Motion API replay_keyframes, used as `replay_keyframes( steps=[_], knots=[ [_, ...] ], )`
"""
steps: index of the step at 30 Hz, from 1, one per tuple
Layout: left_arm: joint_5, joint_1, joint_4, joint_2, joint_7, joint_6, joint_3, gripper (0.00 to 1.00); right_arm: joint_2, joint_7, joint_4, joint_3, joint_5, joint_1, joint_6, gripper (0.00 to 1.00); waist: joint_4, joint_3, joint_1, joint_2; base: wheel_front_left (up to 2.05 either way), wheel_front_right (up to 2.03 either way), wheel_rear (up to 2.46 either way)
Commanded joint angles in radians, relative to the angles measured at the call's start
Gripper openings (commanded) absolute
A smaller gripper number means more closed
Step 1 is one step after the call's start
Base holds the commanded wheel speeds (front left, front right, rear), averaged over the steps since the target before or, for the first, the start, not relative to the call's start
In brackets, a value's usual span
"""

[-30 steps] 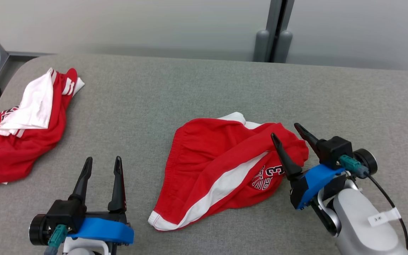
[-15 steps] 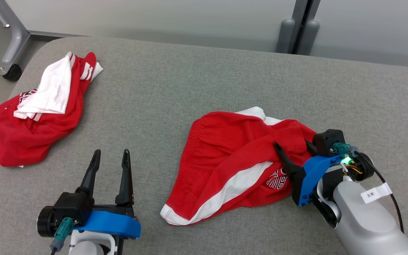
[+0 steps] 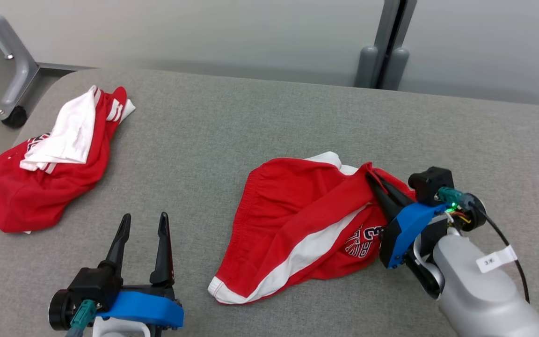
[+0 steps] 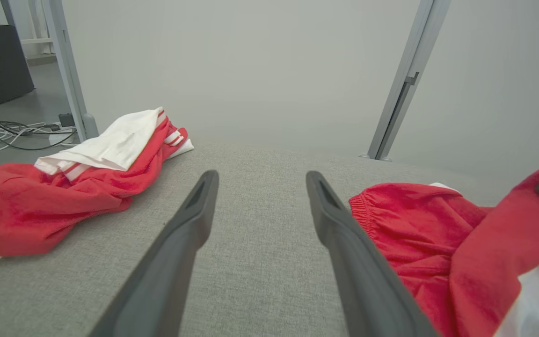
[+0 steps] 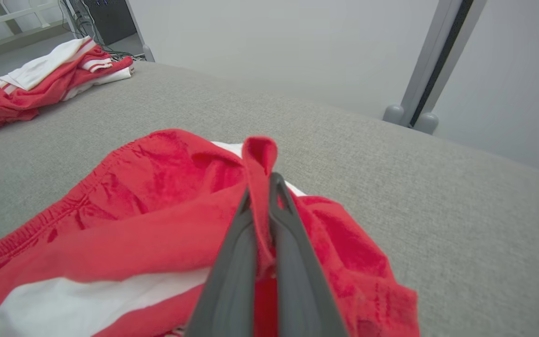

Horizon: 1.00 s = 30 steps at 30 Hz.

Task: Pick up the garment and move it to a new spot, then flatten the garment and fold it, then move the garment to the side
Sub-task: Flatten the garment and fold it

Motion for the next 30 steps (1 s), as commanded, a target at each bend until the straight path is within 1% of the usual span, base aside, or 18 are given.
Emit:
replay_keyframes(
  steps=[1,4,8,12,15,20,26,27,28,30],
  knots=[
    [-0.007,0.01,-0.001,-0.001,-0.003,0.004,0.002,1.0,-0.004,-0.013,-0.012,0.009,0.007,0.033,0.0,0.0,-0.023,-0.02,0.0,-0.0001,0.0,0.0,0.0],
    [-0.008,0.027,-0.002,-0.001,-0.003,0.002,0.007,1.0,-0.014,-0.035,-0.062,0.026,0.027,0.081,0.0,0.0,-0.055,-0.037,0.0,-0.0001,0.0,0.0,0.0],
    [-0.011,0.041,-0.007,-0.001,-0.003,0.002,0.013,1.0,-0.032,-0.057,-0.177,0.031,0.04,0.18,0.0,0.0,-0.103,-0.054,0.0,-0.0001,0.0,0.0,0.0],
    [-0.005,0.045,-0.008,-0.001,-0.003,-0.001,0.016,1.0,-0.044,-0.064,-0.313,0.007,0.035,0.307,0.0,0.0,-0.141,-0.06,0.0,-0.0001,0.0,0.0,0.0],
    [-0.003,0.042,-0.011,-0.001,-0.003,-0.001,0.018,1.0,-0.046,-0.062,-0.408,-0.029,0.019,0.407,0.0,0.0,-0.163,-0.056,0.0,-0.0001,0.0,0.0,0.0],
    [-0.001,0.035,-0.008,-0.001,-0.003,-0.004,0.016,1.0,-0.025,-0.029,-0.529,-0.088,-0.018,0.569,0.0,0.0,-0.182,-0.048,0.0,-0.0001,0.0,0.0,0.0],
    [0.002,0.024,-0.005,-0.001,-0.003,-0.008,0.023,1.0,0.017,0.02,-0.618,-0.161,-0.045,0.741,0.0,0.0,-0.184,-0.041,0.0,-0.0001,0.0,0.0,0.0],
    [0.003,0.024,-0.004,-0.001,-0.003,-0.009,0.026,1.0,0.024,0.027,-0.631,-0.171,-0.051,0.759,0.0,0.47,-0.184,-0.04,0.0,-0.0001,0.0,0.0,0.0],
    [0.003,0.024,-0.003,-0.001,-0.003,-0.01,0.027,1.0,0.029,0.035,-0.64,-0.179,-0.056,0.775,0.0,1.0,-0.185,-0.04,0.0,-0.0001,0.0,0.0,0.0],
    [0.004,0.025,-0.002,-0.001,-0.003,-0.01,0.031,1.0,0.033,0.045,-0.661,-0.197,-0.063,0.795,0.0,1.0,-0.186,-0.041,0.0,-0.0001,0.0,0.0,0.0]
  ],
)
